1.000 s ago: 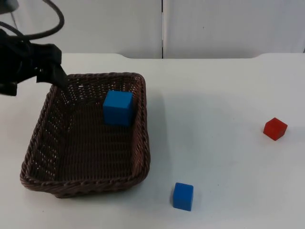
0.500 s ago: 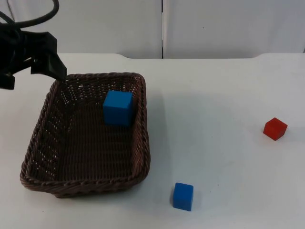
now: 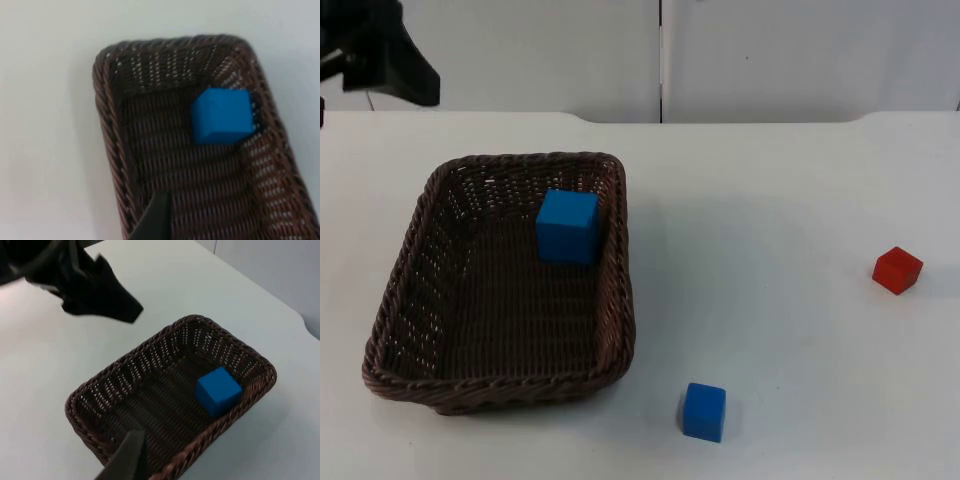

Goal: Pick up the basket with the left hand and place the largest block into the basket with the right hand.

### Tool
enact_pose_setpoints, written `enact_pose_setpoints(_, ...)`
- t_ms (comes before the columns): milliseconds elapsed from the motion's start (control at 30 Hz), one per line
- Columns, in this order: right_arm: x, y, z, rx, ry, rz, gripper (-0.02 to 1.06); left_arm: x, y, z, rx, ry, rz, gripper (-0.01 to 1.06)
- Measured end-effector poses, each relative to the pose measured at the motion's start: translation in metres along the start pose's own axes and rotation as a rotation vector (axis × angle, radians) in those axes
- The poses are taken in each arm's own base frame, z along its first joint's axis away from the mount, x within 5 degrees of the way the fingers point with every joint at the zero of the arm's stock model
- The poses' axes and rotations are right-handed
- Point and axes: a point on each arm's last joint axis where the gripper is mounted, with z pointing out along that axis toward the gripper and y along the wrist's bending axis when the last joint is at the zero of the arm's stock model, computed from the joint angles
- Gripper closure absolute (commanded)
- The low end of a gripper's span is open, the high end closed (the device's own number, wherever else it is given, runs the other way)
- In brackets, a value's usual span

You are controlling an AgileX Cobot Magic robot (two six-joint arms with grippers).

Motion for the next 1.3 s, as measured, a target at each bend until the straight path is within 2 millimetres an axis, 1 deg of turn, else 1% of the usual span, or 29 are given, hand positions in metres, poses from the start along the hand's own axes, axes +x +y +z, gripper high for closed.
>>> enact_pose_setpoints(167,0.013,0.002,-0.009,0.005,-0.016,0.001,-0.01,0.0,-0.008,-0.025,0.025,-0.042,0.025,0.2)
enact_pose_setpoints(200,0.013,0.002,-0.009,0.005,-0.016,0.001,-0.01,0.0,-0.008,-0.025,0.025,-0.042,0.025,0.2)
enact_pose_setpoints(333,0.024,0.003,-0.018,0.006,-0.02,0.001,-0.01,0.002,-0.014,-0.043,0.036,-0.06,0.058,0.2)
enact_pose_setpoints(367,0.024,0.003,-0.018,0.006,-0.02,0.001,-0.01,0.002,-0.014,-0.043,0.036,-0.06,0.058,0.2)
enact_pose_setpoints(467,0.034,0.005,-0.024,0.007,-0.021,0.001,-0.01,0.005,-0.018,-0.058,0.039,-0.072,0.094,0.2)
enact_pose_setpoints(500,0.034,0.005,-0.024,0.007,-0.021,0.001,-0.01,0.005,-0.018,-0.058,0.039,-0.072,0.094,0.2)
enact_pose_setpoints(567,0.04,0.005,-0.029,0.008,-0.025,0.001,-0.01,0.008,-0.019,-0.067,0.037,-0.086,0.113,0.2)
enact_pose_setpoints(667,0.049,0.007,-0.036,0.007,-0.045,0.013,-0.01,0.018,-0.021,-0.08,0.036,-0.118,0.128,0.2)
enact_pose_setpoints(700,0.049,0.007,-0.036,0.007,-0.045,0.013,-0.01,0.018,-0.021,-0.08,0.036,-0.118,0.128,0.2)
enact_pose_setpoints(833,0.063,0.009,-0.048,0.006,-0.068,0.023,-0.01,0.037,-0.023,-0.097,0.036,-0.155,0.149,0.2)
enact_pose_setpoints(867,0.063,0.009,-0.048,0.006,-0.068,0.023,-0.01,0.037,-0.023,-0.097,0.036,-0.155,0.149,0.2)
enact_pose_setpoints(967,0.074,0.011,-0.059,0.008,-0.084,0.024,-0.01,0.052,-0.025,-0.113,0.037,-0.199,0.172,0.2)
enact_pose_setpoints(1000,0.076,0.011,-0.064,0.009,-0.096,0.025,-0.01,0.057,-0.026,-0.121,0.039,-0.225,0.183,0.2)
enact_pose_setpoints(1033,0.076,0.011,-0.064,0.009,-0.096,0.025,-0.01,0.057,-0.026,-0.121,0.039,-0.225,0.183,0.2)
enact_pose_setpoints(1167,0.088,0.013,-0.078,0.012,-0.127,0.031,-0.01,0.071,-0.032,-0.146,0.058,-0.29,0.216,0.2)
enact_pose_setpoints(1200,0.088,0.013,-0.078,0.012,-0.127,0.031,-0.01,0.071,-0.032,-0.146,0.058,-0.29,0.216,0.2)
enact_pose_setpoints(1300,0.095,0.015,-0.09,0.014,-0.159,0.035,-0.01,0.08,-0.036,-0.16,0.07,-0.329,0.238,0.2)
